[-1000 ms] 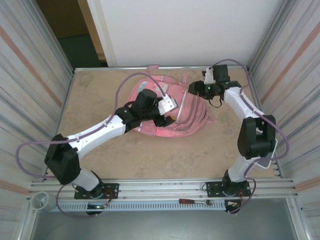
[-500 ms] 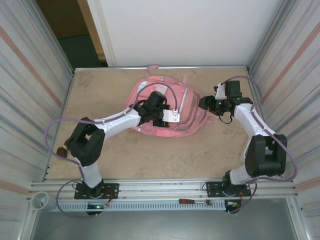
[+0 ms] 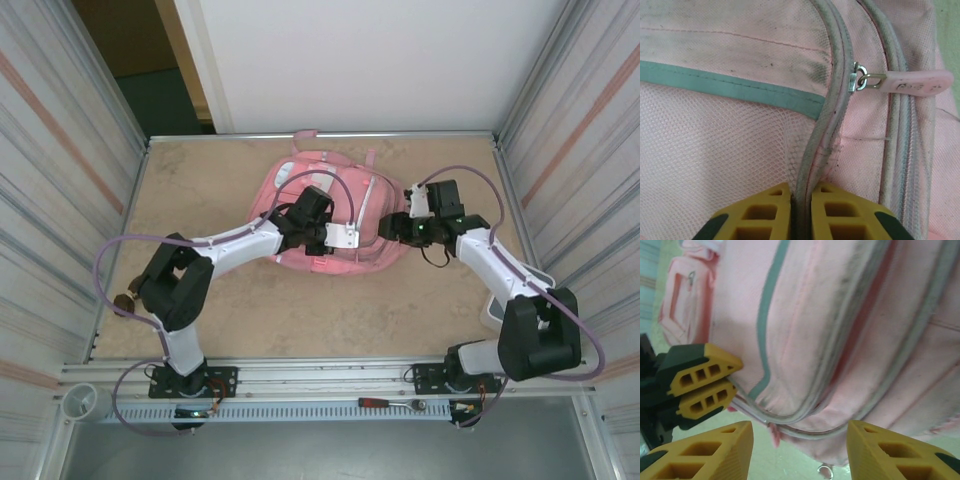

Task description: Pack the student bag

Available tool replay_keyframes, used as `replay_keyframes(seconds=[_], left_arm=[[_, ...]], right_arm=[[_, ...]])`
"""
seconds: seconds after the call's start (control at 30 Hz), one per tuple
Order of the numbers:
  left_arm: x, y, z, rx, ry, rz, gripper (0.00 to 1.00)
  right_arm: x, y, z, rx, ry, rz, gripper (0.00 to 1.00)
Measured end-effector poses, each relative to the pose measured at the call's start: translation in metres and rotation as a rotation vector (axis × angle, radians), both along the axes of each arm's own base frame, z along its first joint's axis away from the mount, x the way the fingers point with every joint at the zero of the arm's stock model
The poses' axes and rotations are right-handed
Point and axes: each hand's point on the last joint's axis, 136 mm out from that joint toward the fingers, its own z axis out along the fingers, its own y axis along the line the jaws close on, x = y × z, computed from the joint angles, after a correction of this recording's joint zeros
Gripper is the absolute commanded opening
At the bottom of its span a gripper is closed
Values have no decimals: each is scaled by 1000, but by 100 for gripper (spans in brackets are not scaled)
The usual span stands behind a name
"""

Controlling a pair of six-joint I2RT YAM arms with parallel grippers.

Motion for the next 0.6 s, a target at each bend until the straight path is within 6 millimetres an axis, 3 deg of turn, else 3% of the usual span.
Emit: replay_keyframes(seconds=[0.37,0.6], left_arm=[[0,0,6,-118,68,24,8],[-1,-2,7,-138,81,30,8]], right_arm=[[-29,50,-15,-23,-150,103,42],[-39,62,-33,-75,-196,92,39]])
